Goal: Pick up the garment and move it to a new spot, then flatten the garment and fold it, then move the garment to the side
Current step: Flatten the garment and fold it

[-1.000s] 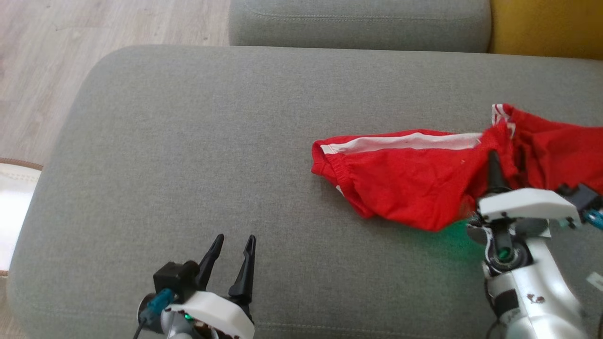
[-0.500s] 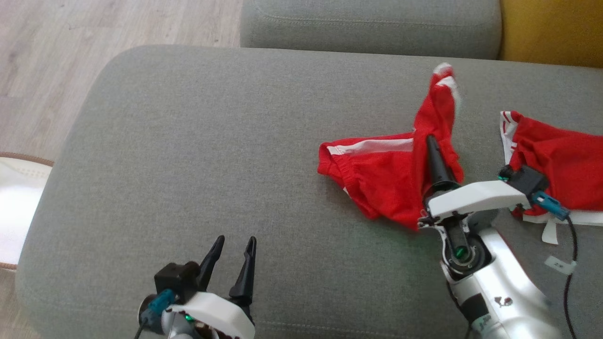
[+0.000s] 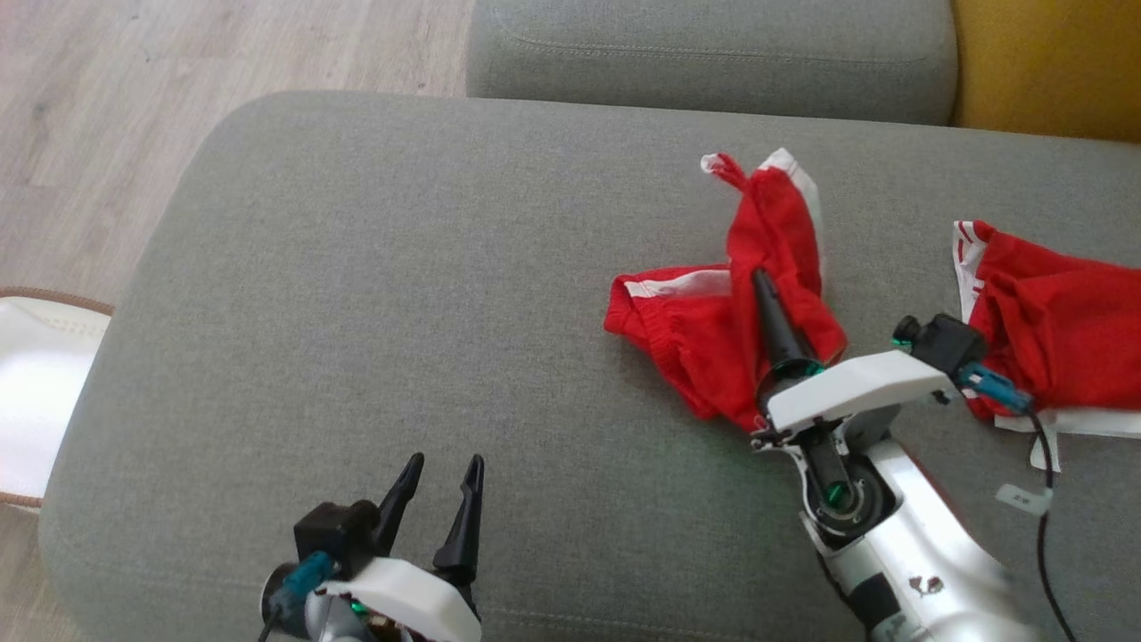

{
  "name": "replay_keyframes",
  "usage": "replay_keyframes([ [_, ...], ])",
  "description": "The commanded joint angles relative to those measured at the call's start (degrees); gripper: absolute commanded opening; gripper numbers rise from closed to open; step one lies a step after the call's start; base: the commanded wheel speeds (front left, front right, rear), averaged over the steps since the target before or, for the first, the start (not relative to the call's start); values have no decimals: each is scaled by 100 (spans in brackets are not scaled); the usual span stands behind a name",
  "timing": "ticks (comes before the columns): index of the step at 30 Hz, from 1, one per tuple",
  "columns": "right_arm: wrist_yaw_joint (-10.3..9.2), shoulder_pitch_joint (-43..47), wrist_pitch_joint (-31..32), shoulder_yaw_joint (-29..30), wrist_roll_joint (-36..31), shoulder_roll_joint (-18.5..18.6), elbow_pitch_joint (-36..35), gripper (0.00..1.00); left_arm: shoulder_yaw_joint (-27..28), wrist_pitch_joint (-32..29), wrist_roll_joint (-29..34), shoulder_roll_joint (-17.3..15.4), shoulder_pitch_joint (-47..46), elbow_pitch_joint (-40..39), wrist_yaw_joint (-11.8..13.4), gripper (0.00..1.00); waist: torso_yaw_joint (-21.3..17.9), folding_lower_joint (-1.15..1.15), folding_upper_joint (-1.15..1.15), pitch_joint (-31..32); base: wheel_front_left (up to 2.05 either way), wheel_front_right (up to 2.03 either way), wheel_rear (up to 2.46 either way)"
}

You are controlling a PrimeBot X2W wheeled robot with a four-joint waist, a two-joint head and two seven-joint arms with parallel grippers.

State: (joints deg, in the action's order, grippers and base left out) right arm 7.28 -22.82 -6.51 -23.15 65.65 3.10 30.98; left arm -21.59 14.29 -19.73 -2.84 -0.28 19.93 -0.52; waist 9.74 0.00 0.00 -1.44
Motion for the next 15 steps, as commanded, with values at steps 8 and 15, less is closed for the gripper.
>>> replay_keyframes([
  [8,21,-99,88,-391,-12,-22,-228,0,170,71,-41,-4,-136,-169,2,100,9,0,0,-28,0,0,0],
  [15,21,-393,74,-526,-338,-23,217,0,107,71,-61,-4,-228,-188,5,100,65,0,0,-213,0,0,0],
])
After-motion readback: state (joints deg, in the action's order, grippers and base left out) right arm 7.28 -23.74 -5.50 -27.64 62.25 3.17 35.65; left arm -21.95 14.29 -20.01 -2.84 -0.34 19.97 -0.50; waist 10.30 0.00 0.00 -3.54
